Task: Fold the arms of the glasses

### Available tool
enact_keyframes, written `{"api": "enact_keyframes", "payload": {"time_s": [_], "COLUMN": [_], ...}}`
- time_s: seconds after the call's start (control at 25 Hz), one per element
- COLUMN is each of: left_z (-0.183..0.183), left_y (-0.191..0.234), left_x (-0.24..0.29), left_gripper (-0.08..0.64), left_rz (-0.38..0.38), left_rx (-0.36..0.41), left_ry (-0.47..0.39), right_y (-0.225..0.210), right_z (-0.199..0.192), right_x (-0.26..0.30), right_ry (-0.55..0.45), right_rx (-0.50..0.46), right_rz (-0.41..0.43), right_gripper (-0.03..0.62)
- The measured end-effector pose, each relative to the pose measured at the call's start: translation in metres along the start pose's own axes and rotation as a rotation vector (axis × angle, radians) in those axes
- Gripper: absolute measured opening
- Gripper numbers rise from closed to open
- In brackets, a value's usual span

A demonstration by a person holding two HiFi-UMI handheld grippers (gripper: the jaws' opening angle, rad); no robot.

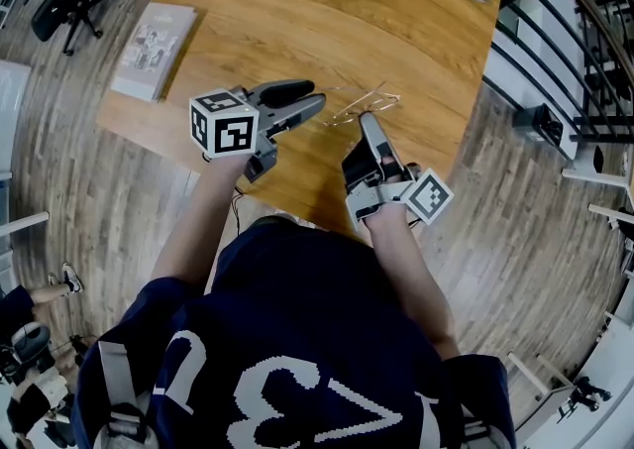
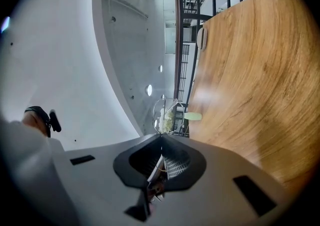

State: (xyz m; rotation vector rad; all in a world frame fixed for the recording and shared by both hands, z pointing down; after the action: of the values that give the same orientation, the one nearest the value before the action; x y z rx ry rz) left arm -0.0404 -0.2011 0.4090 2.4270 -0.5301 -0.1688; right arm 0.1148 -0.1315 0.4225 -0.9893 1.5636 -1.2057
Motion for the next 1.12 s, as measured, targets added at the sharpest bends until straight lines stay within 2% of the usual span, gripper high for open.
{"api": "enact_keyframes", "payload": {"time_s": [0.16,0.2,0.24,0.44,0.56,0.64,0.8,0.96,1.12], "left_z": [0.012,0.012,0.011,-0.010,-0.018,-0.017,-0.014,-0.009,-0.017], "left_y": [0.003,0.001,-0.002,-0.020,-0.023,-0.022,-0.010,-0.001,0.002], "left_x": [0.010,0.012,0.014,0.018,0.016,0.013,-0.002,-0.024,-0.044], "left_gripper": [0.152,0.094,0.049,0.034,0.034,0.034,0.034,0.034,0.033], "left_rz": [-0.028,-0.052,-0.079,-0.186,-0.208,-0.193,-0.098,0.010,0.086], "left_rx": [-0.046,-0.067,-0.087,-0.138,-0.183,-0.186,-0.104,-0.029,0.017], "left_ry": [-0.069,-0.070,-0.062,0.040,0.053,0.032,-0.020,-0.115,-0.123], "right_y": [0.000,0.000,0.001,0.001,0.001,-0.002,-0.023,-0.068,-0.112], "right_z": [-0.002,-0.002,-0.002,0.002,0.002,0.001,0.003,0.004,-0.001], "right_x": [0.001,0.001,0.001,-0.001,0.000,-0.001,-0.006,-0.017,-0.029], "right_ry": [0.002,0.001,0.000,-0.015,-0.016,-0.020,-0.041,-0.078,-0.114], "right_rx": [0.008,0.009,0.009,0.007,0.007,0.010,0.005,-0.004,0.012], "right_rz": [-0.004,-0.005,-0.006,-0.006,-0.006,-0.019,-0.101,-0.276,-0.470], "right_gripper": [0.026,0.028,0.028,0.028,0.028,0.028,0.028,0.028,0.028]}}
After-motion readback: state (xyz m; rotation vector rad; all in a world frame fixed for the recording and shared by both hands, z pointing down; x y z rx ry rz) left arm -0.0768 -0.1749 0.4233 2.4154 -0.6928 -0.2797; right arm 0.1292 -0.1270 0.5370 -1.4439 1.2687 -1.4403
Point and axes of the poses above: the fingertips, and each gripper's own axes: x forward along the fingers, y to its left, z out of its top, the point moved 5 cm from there along -x, backward along the fingers, and after that the axes turned 13 degrees about -y, right-handed, at the moved point
